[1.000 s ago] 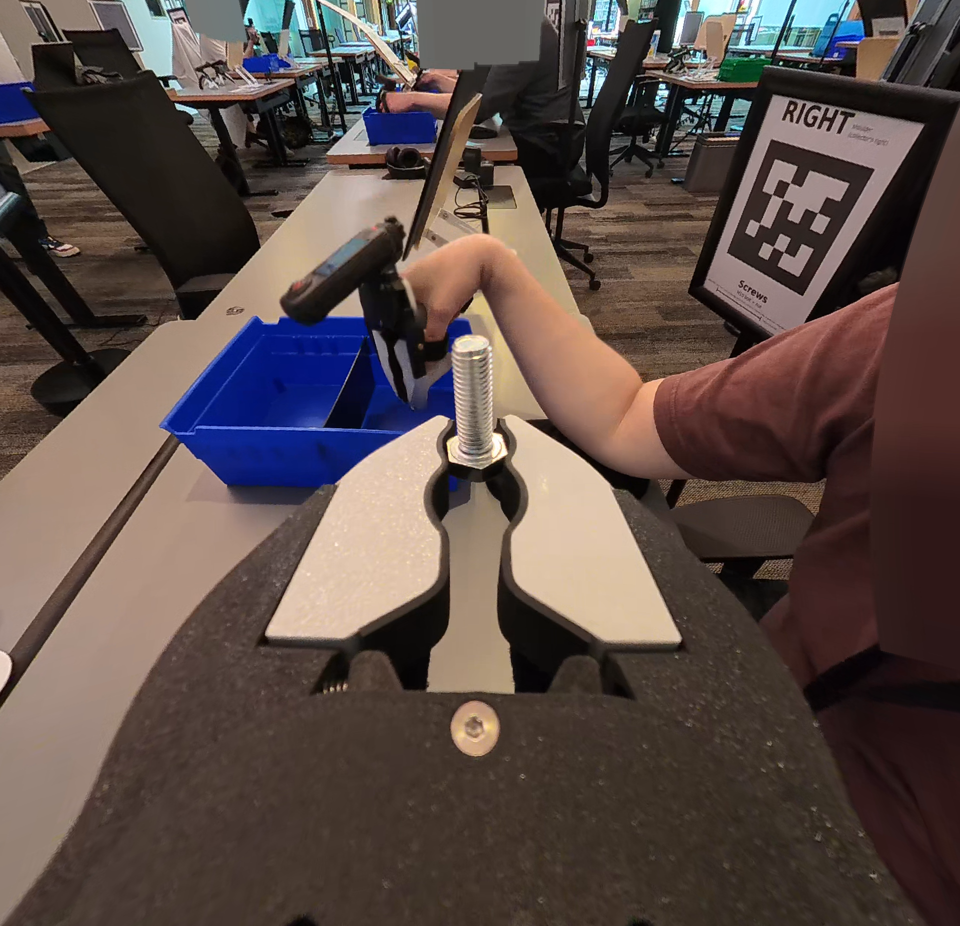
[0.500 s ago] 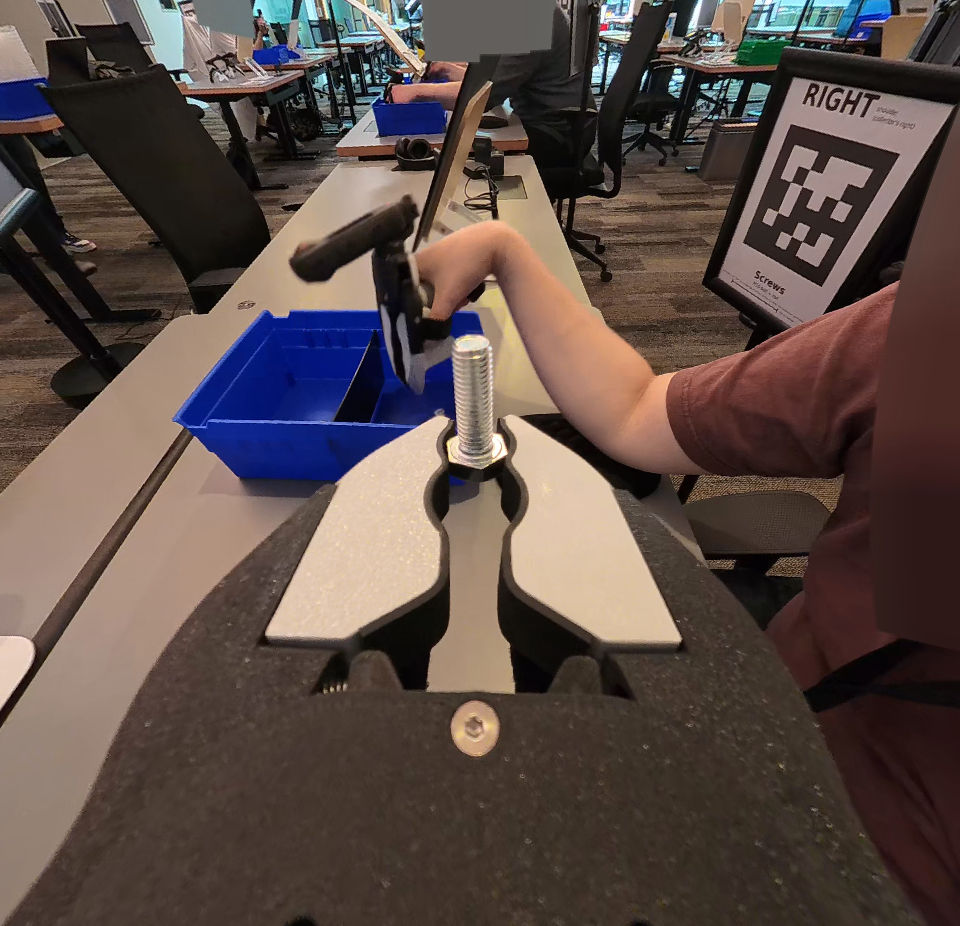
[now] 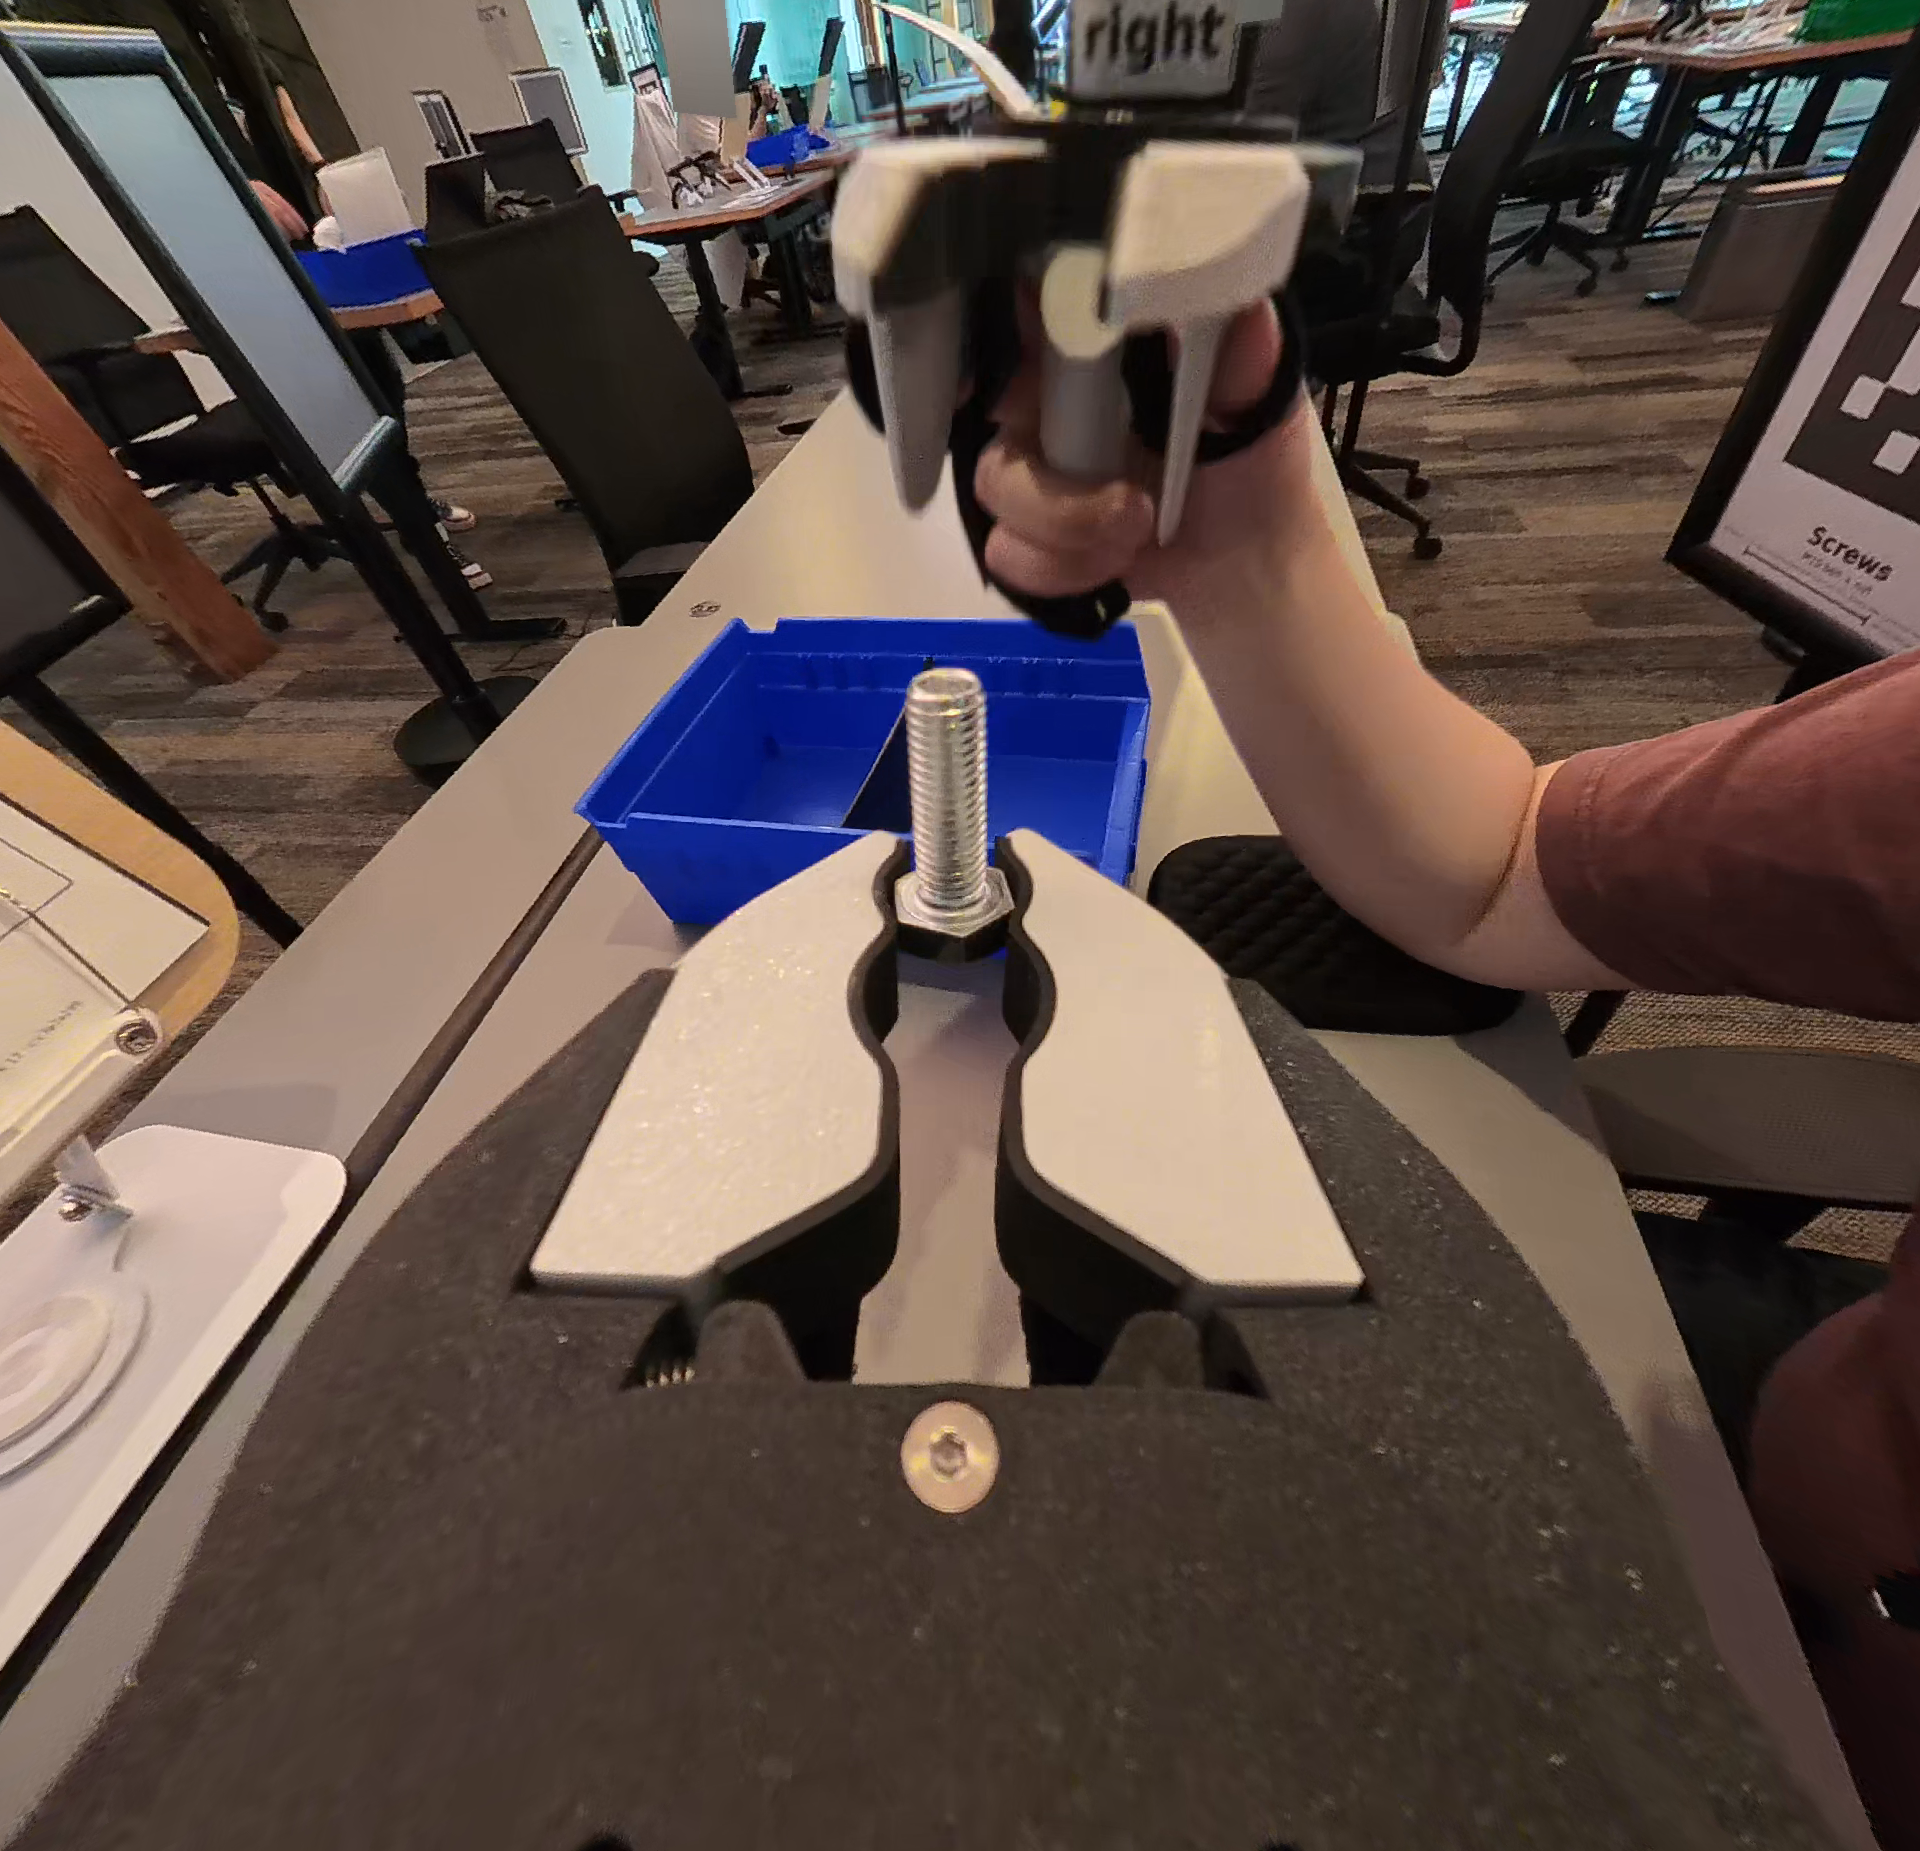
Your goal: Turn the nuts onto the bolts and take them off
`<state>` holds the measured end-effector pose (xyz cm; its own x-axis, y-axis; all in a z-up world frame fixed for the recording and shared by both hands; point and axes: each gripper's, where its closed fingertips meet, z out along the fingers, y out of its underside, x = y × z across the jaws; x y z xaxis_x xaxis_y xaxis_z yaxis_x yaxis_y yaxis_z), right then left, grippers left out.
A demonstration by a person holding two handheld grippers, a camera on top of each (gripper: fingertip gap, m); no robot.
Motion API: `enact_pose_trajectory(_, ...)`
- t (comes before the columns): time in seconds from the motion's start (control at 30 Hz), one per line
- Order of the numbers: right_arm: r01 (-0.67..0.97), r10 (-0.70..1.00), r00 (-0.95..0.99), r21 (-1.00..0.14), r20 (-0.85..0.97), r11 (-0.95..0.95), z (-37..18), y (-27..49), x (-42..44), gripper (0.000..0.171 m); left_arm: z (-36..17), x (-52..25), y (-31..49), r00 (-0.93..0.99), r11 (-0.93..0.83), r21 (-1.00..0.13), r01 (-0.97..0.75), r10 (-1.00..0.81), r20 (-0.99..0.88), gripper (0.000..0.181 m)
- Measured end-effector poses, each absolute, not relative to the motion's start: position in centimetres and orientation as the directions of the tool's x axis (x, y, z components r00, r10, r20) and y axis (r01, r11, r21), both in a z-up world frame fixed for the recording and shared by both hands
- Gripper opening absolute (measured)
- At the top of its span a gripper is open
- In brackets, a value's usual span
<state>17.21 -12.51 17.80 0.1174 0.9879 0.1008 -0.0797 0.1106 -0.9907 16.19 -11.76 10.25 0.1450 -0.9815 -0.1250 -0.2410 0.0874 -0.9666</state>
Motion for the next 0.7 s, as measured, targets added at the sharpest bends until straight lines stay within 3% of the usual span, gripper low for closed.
enact_pose_trajectory(0.2,0.008,0.999,0.018,-0.999,0.042,0.042,14.4,-12.2,12.9,0.029,10.6,15.9,-11.8,0.139,0.070,-0.972,-0.225,-0.985,-0.103,0.015)
enact_pose_trajectory(0.33,0.024,0.999,-0.017,-0.999,0.029,0.030,13.5,-12.2,11.9,0.010,10.4,16.1,-12.0,0.123,0.073,-0.970,-0.234,-0.987,-0.104,0.015)
enact_pose_trajectory(0.47,0.034,0.999,0.008,-0.998,0.054,0.053,13.8,-11.7,13.0,0.010,10.4,16.2,-12.1,0.119,0.067,-0.972,-0.223,-0.988,-0.095,0.023)
enact_pose_trajectory(0.53,0.063,0.990,0.127,-0.997,0.059,0.051,14.1,-9.5,15.7,0.010,10.5,15.8,-11.6,0.149,0.057,-0.972,-0.229,-0.984,-0.093,0.034)
enact_pose_trajectory(0.6,0.131,0.904,0.425,-0.991,0.054,-0.003,13.4,-4.3,21.3,0.010,10.5,15.3,-11.1,0.173,0.047,-0.967,-0.250,-0.981,-0.093,0.035)
enact_pose_trajectory(0.7,0.284,0.508,0.855,-0.912,0.102,-0.295,7.4,3.8,34.5,0.010,10.2,14.5,-10.3,0.223,0.035,-0.954,-0.297,-0.969,-0.105,0.032)
